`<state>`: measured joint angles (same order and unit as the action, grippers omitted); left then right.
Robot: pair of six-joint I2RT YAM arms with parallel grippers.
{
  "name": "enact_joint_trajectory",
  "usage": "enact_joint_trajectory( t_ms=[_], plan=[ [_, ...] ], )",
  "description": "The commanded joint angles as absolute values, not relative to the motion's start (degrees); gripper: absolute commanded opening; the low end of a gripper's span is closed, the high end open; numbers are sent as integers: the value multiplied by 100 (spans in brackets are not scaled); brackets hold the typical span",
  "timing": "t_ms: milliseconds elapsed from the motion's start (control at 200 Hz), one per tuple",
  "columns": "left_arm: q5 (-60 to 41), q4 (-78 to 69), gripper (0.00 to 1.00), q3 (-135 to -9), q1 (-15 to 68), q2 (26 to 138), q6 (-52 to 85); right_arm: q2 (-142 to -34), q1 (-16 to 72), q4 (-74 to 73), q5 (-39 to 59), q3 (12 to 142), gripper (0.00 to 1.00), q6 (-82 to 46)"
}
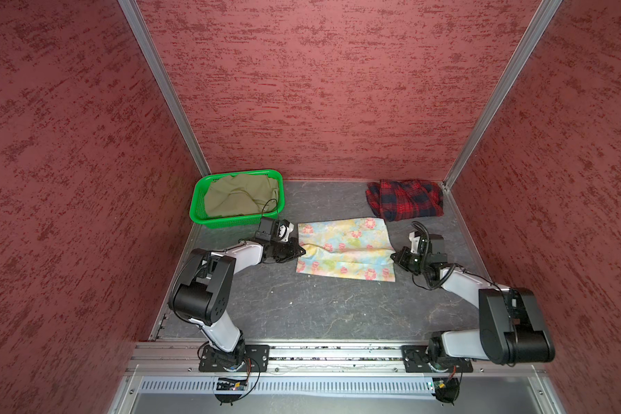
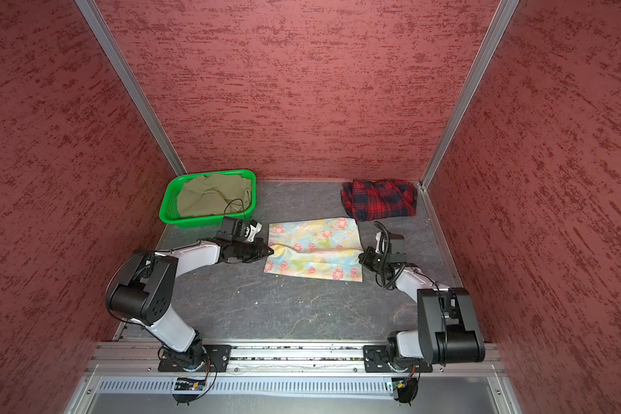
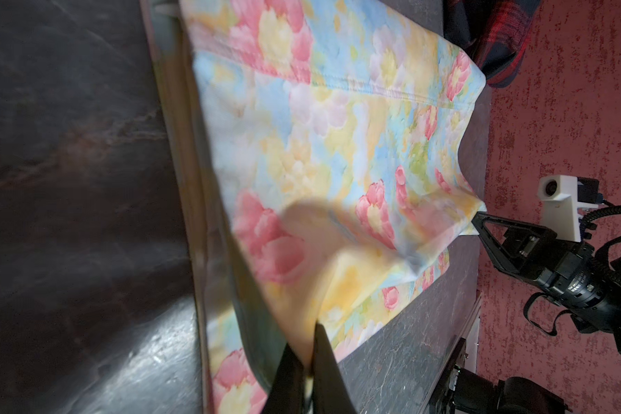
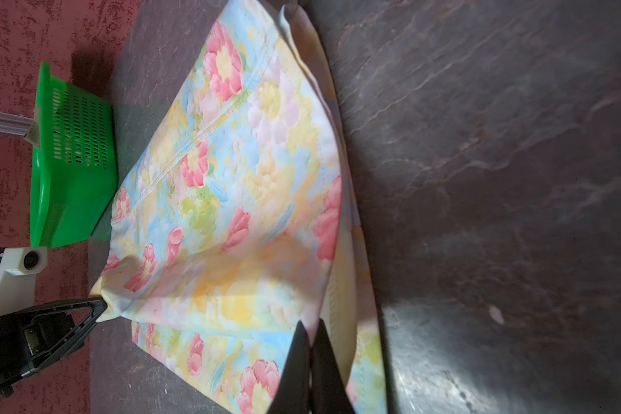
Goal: Fold and stack the skirts
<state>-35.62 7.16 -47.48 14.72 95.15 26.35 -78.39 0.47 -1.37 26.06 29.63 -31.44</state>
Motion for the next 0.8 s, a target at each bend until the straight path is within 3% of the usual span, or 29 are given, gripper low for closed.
enact_joint_trajectory(
  t_ms=[0,100,441,791],
  plan=[
    [-3448,892,7,-4849,1374,9261,2562,-7645,-58,82,2430,3191,0,-3016],
    [-3358,1096,0,-4992,1352,9189,2584,-7544,-78,228,2384,3356,0,-2984],
    [-3198,1767,0,-5515,1301,8734,2488,-7100,-89,1129,2174,4143,0,-2835],
    [-3003,1509,0,-4716,1385,8414,2657,-6287,-96,2263,2073,3919,0,-2995]
  ],
)
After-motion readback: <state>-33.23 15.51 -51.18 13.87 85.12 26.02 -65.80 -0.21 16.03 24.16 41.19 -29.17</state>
